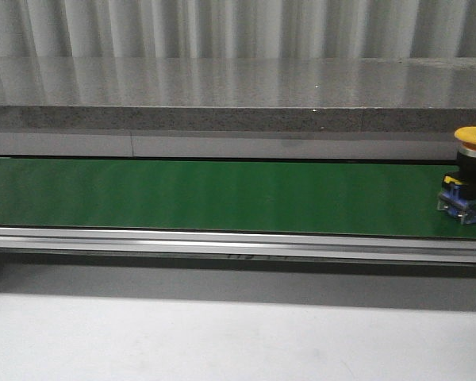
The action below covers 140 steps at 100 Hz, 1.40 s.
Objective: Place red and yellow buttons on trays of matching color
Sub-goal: 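Grasp the yellow button from the belt with the right gripper, then release the yellow button into the yellow tray, return right gripper over belt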
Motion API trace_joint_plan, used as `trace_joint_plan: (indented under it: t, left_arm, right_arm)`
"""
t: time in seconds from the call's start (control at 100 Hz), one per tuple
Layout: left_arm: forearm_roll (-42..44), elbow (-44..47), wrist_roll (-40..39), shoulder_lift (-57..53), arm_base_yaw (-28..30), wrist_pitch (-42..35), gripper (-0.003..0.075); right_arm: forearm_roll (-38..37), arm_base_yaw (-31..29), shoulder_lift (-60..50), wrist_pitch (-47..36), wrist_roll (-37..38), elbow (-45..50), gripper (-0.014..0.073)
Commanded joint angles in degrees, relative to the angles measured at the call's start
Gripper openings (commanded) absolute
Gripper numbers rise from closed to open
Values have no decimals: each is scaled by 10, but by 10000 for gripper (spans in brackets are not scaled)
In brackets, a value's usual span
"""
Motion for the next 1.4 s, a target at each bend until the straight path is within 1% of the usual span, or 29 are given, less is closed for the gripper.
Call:
trace_joint_plan:
  t: [0.0, 0.13, 0.2, 0.25, 0.3, 0.35, 0.42, 0.47, 0.52, 0.68, 0.8, 0.94, 1.07, 1.15, 1.27, 1.39]
  left_arm:
    - [-6, -15, -1, 4, -4, -43, -20]
    - [-6, -15, -1, 4, -4, -43, -20]
    - [-6, -15, -1, 4, -4, -43, -20]
    - [-6, -15, -1, 4, -4, -43, -20]
    - [-6, -15, -1, 4, -4, -43, -20]
    - [-6, -15, -1, 4, -4, -43, -20]
    - [-6, -15, -1, 4, -4, -43, -20]
    - [-6, -15, -1, 4, -4, -43, -20]
    - [-6, -15, -1, 4, -4, -43, -20]
    - [-6, -15, -1, 4, -4, -43, -20]
    - [-6, -15, -1, 4, -4, -43, -20]
    - [-6, -15, -1, 4, -4, -43, -20]
    - [-6, -15, -1, 4, -4, -43, -20]
    - [-6, -15, -1, 4, -4, -43, -20]
    - [-6, -15, -1, 4, -4, -43, -20]
    - [-6, -15, -1, 4, -4, -43, -20]
  right_arm:
    - [8, 1, 8, -52, -18, -12, 657]
    - [8, 0, 36, -94, -32, -12, 652]
    - [7, -2, 50, -98, -32, -12, 607]
    - [4, -2, 56, -104, -32, -12, 542]
    - [2, -2, 62, -111, -32, -12, 453]
    - [-1, -2, 63, -118, -32, -12, 339]
    - [-3, -2, 63, -120, -32, -12, 220]
    - [-7, -2, 62, -120, -32, -12, 164]
    - [-12, -2, 61, -121, -32, -12, 131]
    - [-16, -4, 46, -124, -25, -12, 120]
    - [-16, -35, 17, -125, 8, -12, 120]
    - [-17, -113, -15, -125, 31, -12, 120]
    - [-17, -207, -31, -124, 58, -12, 120]
    - [-17, -258, -32, -126, 59, -11, 120]
    - [-17, -330, -29, -151, 83, -4, 120]
    - [-17, -384, -24, -195, 102, 16, 120]
